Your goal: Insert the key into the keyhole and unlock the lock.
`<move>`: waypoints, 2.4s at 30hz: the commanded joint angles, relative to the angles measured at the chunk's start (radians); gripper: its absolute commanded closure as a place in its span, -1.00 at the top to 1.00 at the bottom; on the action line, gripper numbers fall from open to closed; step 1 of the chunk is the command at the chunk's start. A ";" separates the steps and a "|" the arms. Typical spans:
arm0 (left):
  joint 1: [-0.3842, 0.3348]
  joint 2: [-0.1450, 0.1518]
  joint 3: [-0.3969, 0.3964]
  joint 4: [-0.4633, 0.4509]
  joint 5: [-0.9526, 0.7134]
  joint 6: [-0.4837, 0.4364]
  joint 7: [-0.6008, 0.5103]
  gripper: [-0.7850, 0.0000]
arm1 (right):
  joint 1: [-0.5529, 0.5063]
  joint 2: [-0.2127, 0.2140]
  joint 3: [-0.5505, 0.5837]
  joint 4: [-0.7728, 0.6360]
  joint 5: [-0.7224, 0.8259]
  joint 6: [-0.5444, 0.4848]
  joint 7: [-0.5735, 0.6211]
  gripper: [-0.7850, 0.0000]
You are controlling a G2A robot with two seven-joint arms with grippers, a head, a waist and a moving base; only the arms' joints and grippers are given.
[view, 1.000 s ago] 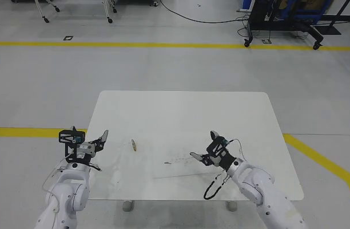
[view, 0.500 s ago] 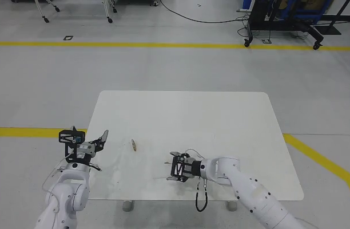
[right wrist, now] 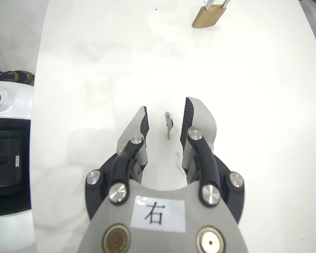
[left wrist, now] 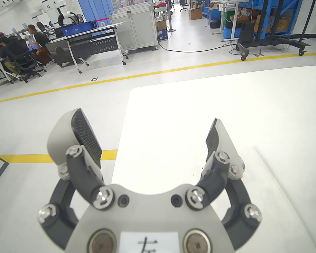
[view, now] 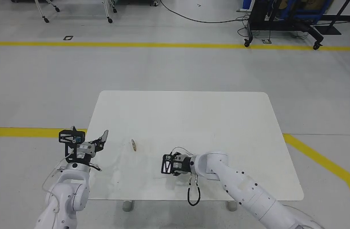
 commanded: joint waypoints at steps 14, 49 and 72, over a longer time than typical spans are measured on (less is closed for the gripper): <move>0.000 0.000 0.000 0.000 0.000 0.000 0.000 1.00 | 0.030 -0.006 0.025 0.012 0.085 -0.007 -0.078 -1.00; 0.000 0.000 0.000 0.000 0.000 0.000 0.000 1.00 | 0.039 -0.003 0.011 0.049 0.074 -0.036 0.007 -1.00; 0.000 0.000 0.000 0.000 0.000 0.000 0.000 1.00 | 0.048 -0.011 0.014 0.024 0.112 0.003 -0.020 -1.00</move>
